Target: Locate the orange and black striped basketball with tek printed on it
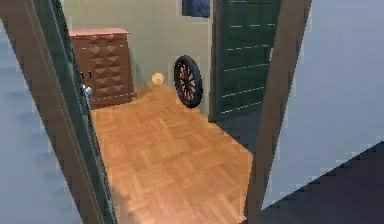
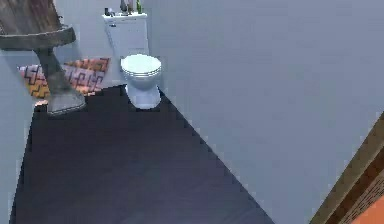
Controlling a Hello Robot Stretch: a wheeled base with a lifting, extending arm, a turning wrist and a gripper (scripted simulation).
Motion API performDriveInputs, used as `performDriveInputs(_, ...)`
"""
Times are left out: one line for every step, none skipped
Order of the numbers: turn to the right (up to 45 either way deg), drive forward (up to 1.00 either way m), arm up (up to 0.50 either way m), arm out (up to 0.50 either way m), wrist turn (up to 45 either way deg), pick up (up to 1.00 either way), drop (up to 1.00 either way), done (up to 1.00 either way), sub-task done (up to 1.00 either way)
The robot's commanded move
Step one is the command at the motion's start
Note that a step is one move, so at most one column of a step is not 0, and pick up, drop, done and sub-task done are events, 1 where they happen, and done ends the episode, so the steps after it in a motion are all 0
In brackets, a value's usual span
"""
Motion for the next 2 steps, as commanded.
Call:
performDriveInputs(0.0,0.60,0.00,0.00,0.0,0.00,0.00,0.00,0.00)
performDriveInputs(-12.0,0.00,0.00,0.00,0.0,0.00,0.00,0.00,0.00)
